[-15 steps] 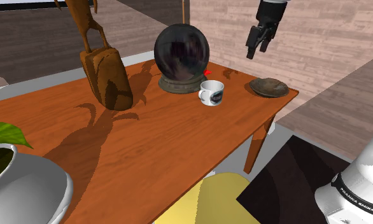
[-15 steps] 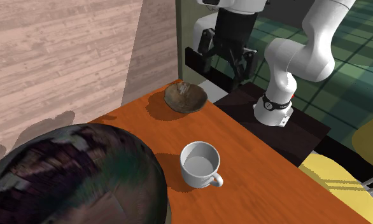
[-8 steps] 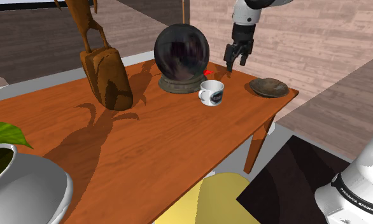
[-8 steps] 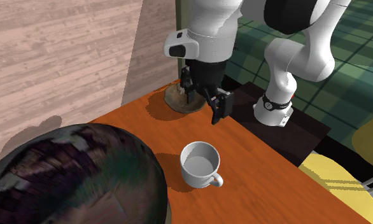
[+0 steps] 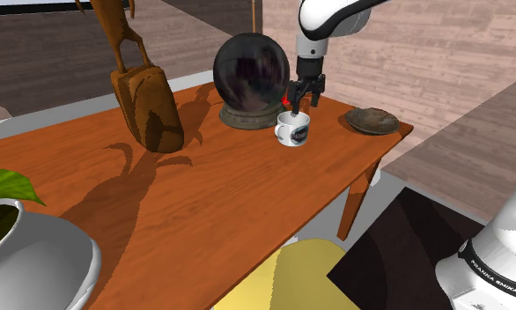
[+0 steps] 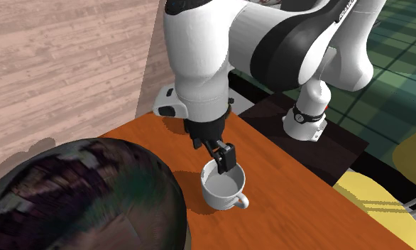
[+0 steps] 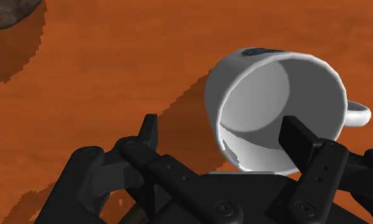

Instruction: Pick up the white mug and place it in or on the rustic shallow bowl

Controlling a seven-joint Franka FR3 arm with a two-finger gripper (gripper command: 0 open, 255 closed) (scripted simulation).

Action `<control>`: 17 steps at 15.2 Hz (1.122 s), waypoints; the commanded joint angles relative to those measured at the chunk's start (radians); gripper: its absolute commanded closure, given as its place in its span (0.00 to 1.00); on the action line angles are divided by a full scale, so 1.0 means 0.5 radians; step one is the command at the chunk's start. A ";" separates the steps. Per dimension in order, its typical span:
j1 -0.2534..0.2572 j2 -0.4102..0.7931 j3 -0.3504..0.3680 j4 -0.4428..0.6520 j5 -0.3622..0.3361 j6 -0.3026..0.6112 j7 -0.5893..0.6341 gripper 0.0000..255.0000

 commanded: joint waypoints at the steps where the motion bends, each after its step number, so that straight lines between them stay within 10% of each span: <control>1: 0.003 0.031 0.003 -0.016 0.006 0.042 0.004 0.00; 14: 0.006 0.069 0.006 -0.122 0.010 0.185 0.001 0.00; 15: 0.006 0.069 0.006 -0.122 0.010 0.185 0.001 1.00; 17: 0.006 0.069 0.006 -0.122 0.010 0.185 0.001 1.00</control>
